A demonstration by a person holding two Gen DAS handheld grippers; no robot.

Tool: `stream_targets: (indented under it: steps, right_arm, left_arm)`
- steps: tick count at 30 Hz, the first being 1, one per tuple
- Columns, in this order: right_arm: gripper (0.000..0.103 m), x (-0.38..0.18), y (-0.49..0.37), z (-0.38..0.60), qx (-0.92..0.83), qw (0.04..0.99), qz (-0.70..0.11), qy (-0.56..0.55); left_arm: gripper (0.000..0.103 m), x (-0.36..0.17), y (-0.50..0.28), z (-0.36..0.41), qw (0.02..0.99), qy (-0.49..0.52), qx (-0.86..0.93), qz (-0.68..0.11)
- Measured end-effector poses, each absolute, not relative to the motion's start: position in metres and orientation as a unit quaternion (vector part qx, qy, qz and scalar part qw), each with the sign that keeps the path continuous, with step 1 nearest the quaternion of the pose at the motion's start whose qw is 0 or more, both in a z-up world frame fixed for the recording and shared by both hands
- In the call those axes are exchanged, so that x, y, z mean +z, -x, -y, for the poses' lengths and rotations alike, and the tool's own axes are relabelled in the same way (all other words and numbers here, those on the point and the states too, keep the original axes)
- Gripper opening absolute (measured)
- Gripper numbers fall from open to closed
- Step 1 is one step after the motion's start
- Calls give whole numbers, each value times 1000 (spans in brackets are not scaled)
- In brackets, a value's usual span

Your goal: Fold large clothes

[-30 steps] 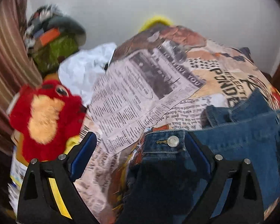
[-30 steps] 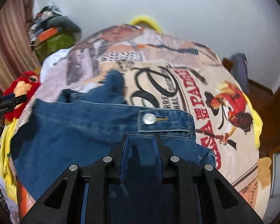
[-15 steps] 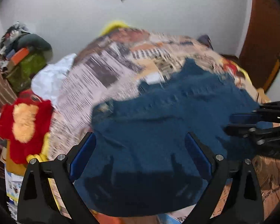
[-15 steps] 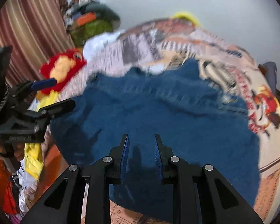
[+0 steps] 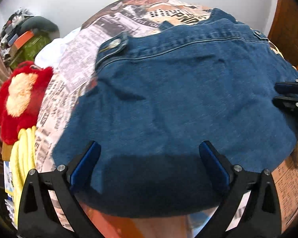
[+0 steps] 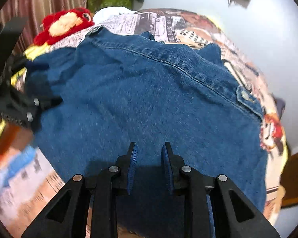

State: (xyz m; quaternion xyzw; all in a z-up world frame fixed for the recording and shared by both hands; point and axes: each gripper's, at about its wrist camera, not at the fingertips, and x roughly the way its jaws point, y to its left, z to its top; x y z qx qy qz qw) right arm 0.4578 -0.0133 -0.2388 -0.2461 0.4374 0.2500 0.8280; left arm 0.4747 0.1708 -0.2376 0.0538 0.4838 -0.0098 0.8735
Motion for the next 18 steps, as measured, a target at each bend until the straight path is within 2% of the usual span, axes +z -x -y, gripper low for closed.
stream_targets:
  steps: [5,6,7,8,9,10,14,18]
  right_arm:
    - [22,-240,-448,25,227,834,-425,270]
    - [27,-239,-449,25,224,834,-426,271]
    - [48,-239,-450,28,218,834,-428,270]
    - [64,-238,-451,36,201,840,-427,267]
    - [91,-237,-454,43,178,847,-425,266]
    - [95,-236,-457,54,162,852,-425,258]
    - [95,-236,-477,108,150,849,-481,162]
    - [95,-230,-475,150,142,856,-480,129]
  left_arm:
    - [102,-234,-459,-179,878,-54,-1,-475]
    - [102,-233,-455,-181,879,-51,0,-475]
    - [102,-233,-453,-181,879,-50,1,-474]
    - [102,-234,-450,-183,880,-51,6,-472]
    - [103,-234,-446,-185,881,-53,13,-471]
    - [103,-234,-442,-186,882,-54,18,-468]
    - [103,-232,-432,-207,881,-13,18,-472]
    - [103,-232,-423,-225,877,47,13,-477]
